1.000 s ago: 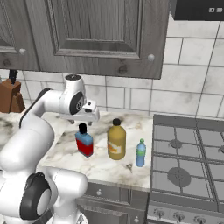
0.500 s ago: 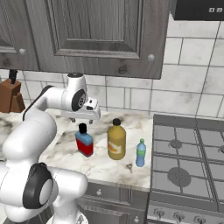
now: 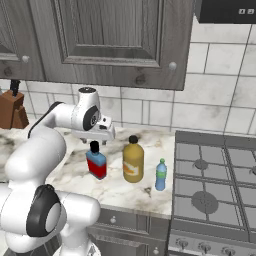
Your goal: Place the drinks on the dining counter in a tight cluster.
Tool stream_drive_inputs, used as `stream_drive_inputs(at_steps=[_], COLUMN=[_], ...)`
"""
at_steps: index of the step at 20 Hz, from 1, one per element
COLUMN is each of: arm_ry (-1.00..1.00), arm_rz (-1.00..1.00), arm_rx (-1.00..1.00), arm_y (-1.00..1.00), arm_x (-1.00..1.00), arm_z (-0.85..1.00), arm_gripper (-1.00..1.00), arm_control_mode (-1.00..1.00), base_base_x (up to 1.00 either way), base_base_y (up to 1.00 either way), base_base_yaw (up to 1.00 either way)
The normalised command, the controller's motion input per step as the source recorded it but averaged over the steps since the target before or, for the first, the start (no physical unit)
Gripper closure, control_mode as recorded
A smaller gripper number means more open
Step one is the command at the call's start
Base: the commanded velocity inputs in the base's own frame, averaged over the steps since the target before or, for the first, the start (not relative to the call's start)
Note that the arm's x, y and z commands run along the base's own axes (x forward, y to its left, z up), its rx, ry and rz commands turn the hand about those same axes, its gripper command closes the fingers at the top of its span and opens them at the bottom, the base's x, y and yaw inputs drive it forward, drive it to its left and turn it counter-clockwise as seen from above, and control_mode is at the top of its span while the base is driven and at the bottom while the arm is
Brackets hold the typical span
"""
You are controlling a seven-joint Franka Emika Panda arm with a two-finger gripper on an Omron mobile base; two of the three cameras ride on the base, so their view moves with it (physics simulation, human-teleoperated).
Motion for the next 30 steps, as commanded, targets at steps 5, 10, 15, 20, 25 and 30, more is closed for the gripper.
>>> stream_drive_inputs(at_steps=[5,10,15,20,25,30], arm_ry=[0.02,0.01,0.02,0.02,0.0,0.0], arm_rz=[0.0,0.0,0.0,0.0,0.0,0.0], arm_rx=[0.0,0.0,0.0,0.0,0.0,0.0], arm_y=[0.0,0.0,0.0,0.0,0.0,0.0], arm_x=[0.03,0.09,0.0,0.0,0.0,0.0], arm_z=[-0.3,-0.19,-0.15,-0.17,0.0,0.0], arm_gripper=[-1.0,-1.0,-1.0,-1.0,1.0,1.0], arm_control_mode=[-1.0,-1.0,-1.0,-1.0,-1.0,-1.0], base_base_x=[0.0,0.0,0.0,0.0,0.0,0.0], base_base_y=[0.0,0.0,0.0,0.0,0.0,0.0], base_base_yaw=[0.0,0.0,0.0,0.0,0.0,0.0])
